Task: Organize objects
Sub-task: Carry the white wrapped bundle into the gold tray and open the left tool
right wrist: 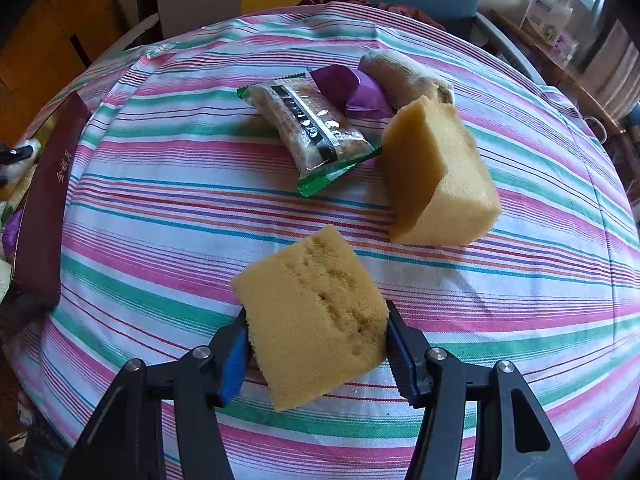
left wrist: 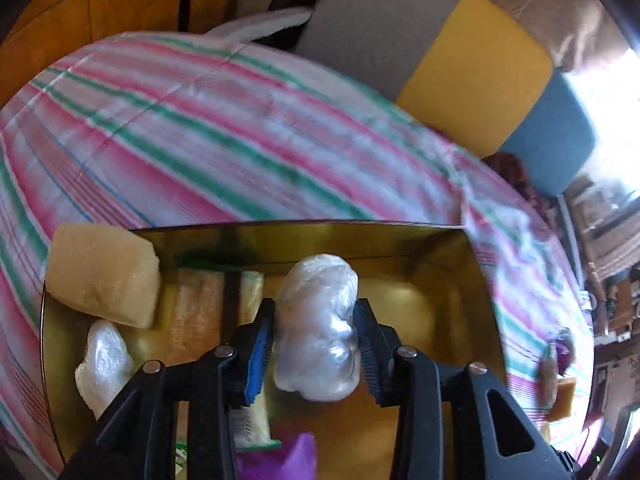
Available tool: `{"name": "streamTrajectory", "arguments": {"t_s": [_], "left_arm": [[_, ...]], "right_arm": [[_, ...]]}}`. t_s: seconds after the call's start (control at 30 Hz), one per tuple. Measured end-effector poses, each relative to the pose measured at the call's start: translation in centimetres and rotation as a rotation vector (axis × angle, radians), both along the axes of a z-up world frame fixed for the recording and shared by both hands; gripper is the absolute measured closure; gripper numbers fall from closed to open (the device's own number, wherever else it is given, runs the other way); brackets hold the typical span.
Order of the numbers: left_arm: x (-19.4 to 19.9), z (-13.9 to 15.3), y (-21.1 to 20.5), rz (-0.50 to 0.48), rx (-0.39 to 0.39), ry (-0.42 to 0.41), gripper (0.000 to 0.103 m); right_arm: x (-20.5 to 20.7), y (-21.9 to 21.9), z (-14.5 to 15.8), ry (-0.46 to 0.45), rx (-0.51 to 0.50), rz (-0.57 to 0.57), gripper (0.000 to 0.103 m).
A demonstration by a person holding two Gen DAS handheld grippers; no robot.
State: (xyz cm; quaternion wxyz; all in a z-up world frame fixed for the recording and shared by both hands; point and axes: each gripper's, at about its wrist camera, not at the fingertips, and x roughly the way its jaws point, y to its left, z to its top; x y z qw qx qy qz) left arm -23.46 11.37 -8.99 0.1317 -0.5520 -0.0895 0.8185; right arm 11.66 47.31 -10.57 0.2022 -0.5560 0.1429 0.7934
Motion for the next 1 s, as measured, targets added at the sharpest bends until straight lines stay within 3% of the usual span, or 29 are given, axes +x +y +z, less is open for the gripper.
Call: {"name": "streamTrajectory", "arguments": {"t_s": [0.3,0.53,0.73,1.0], "left_arm": [[1.7,2.0,-1.7,0.011,0.008,0.063,0.06],[8.3,5.7,-2.9,-0.068,-0.043,0.239,0.06],[13.7,6.8,-3.8,-0.151,-0.079,0.323,0.06],[17.4,7.4,-4.9,-0.172,-0.084,0.387,0.06]], "right_arm": [[-0.7,-0.1,-0.3,0.0,0.001,-0.001,0.043],[-0.7,-0.2,0.0,0.005,0.008,-0.01,0.044],[-0.4,-0.9,0.7,0.033,0.012,-0.016,0.044],[-1.8,-3.7,3.2,0.104,0.013,-0.008,0.044]]}}
